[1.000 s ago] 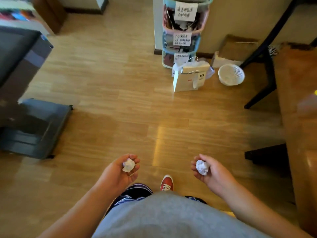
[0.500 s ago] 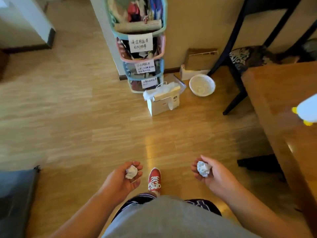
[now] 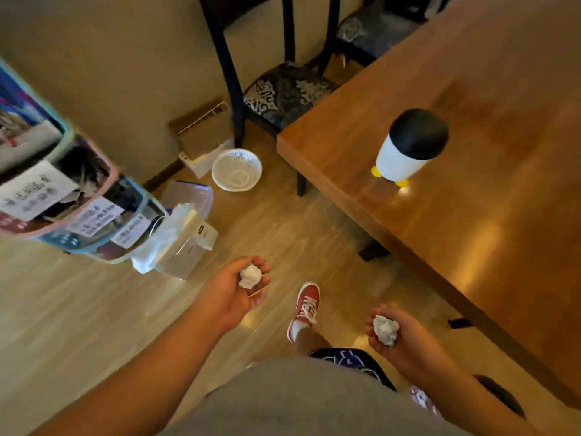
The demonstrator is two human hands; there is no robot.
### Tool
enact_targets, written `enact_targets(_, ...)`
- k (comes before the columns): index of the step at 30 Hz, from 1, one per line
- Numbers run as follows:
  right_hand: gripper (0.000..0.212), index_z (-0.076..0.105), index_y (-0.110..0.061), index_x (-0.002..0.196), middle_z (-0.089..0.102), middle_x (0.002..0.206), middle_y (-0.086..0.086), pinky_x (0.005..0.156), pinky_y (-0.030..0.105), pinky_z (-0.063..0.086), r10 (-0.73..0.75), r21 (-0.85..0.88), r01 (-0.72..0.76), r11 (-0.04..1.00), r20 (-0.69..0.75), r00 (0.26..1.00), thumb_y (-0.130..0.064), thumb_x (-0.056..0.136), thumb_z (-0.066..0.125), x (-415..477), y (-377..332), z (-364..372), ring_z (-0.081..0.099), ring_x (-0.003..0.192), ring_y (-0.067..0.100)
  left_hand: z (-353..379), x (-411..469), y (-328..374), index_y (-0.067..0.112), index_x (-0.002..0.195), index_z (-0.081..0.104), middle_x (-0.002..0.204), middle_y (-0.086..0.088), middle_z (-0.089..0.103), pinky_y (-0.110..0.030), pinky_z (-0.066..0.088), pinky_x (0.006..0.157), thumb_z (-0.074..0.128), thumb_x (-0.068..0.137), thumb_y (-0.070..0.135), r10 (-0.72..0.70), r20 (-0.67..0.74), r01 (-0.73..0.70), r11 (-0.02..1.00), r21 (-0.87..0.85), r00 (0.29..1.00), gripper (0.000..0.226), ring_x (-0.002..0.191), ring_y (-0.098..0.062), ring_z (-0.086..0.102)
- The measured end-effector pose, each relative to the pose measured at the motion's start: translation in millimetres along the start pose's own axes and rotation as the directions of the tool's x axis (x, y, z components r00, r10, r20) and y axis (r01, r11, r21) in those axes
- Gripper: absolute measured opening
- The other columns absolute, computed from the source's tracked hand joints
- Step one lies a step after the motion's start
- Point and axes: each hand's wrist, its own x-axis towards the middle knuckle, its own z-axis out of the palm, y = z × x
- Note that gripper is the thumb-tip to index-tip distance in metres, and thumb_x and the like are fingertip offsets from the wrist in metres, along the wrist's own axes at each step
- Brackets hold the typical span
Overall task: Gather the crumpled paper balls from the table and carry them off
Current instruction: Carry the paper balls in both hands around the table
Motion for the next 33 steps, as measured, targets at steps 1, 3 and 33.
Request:
enact_targets(1,0.021,0.066,-0.003,0.09,0.07,0.084,0.017,0.067,0.037,0.052,0.008,0.014,-0.008,1.0,-0.017,1.0,-0.022,0.091,0.059,6,-10,-2,0.066,0.081,0.03,15,11,10,0.013,0.086,0.066,0.072,-0.001,0.073,-0.022,0.051,0.048,0.048,0.093,0.023,0.002,0.012,-0.002,1.0,0.009,1.0,0.021,0.057,-0.011,0.067)
enact_targets(3,0.02,0.066,-0.003,0.093,0.068,0.089,0.019,0.067,0.037,0.051,0.027,0.032,-0.026,0.999,-0.033,0.999,-0.021,0.092,0.058,19,-34,1,0.064,0.083,0.031,41,30,28,0.012,0.086,0.065,0.071,-0.002,0.073,-0.022,0.05,0.048,0.047,0.094,0.023,0.011,0.023,-0.012,1.0,0.021,1.0,0.022,0.056,-0.011,0.066)
enact_targets(33,0.036,0.071,-0.013,0.098,0.071,0.101,0.013,0.074,0.034,0.058,-0.539,0.231,0.503,0.833,0.133,0.831,-0.045,0.082,0.063,26,-390,112,0.069,0.09,0.025,279,231,249,0.015,0.082,0.075,0.084,-0.007,0.073,-0.029,0.053,0.052,0.06,0.083,0.031,-0.226,0.329,0.05,0.883,0.467,0.917,0.023,0.067,-0.016,0.068)
